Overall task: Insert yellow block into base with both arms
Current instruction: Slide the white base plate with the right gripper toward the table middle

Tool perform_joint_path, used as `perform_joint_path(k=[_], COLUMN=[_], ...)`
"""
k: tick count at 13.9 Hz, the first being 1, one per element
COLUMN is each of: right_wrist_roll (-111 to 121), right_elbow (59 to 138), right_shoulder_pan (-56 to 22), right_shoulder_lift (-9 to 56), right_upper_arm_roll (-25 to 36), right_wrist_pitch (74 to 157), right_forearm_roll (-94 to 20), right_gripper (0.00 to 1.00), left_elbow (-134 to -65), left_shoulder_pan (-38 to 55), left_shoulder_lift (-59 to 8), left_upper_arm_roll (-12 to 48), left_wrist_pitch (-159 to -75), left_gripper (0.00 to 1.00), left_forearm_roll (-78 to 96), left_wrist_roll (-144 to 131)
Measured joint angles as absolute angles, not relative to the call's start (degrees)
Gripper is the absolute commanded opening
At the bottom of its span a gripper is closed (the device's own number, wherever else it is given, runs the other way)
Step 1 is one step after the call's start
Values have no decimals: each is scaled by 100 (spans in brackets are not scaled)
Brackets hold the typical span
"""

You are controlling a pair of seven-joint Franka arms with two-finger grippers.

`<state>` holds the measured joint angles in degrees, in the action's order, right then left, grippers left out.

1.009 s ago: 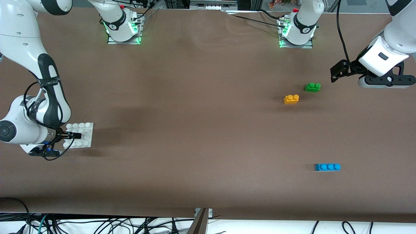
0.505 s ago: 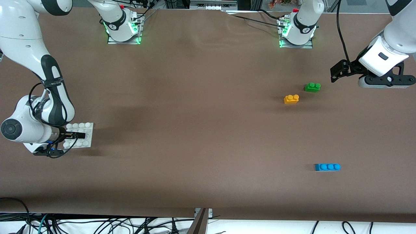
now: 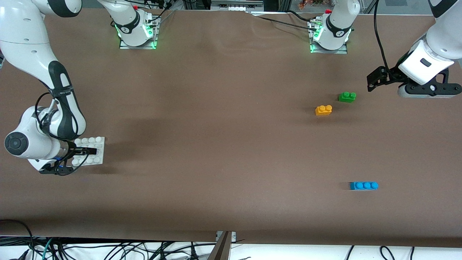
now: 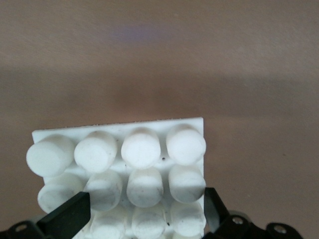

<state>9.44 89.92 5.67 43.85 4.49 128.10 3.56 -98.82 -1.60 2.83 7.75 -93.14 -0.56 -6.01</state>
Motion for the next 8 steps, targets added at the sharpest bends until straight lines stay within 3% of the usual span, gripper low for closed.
perform_joint_path(k=[8], right_wrist_roll=[647], right_elbow=[8996], right_shoulder_pan=[-284], right_shoulder_lift=[4390], right_upper_arm_roll=[417], right_wrist_pitch=[12992], right_forearm_roll=[-212], right_gripper=[100], left_elbow=[-9882], left_shoulder_pan=[-160], left_shoulder_lift=[282], left_upper_arm_roll=[789], left_wrist_pitch=[-9314], left_gripper=[100], left_forearm_roll=[-56], left_wrist_roll=[-601])
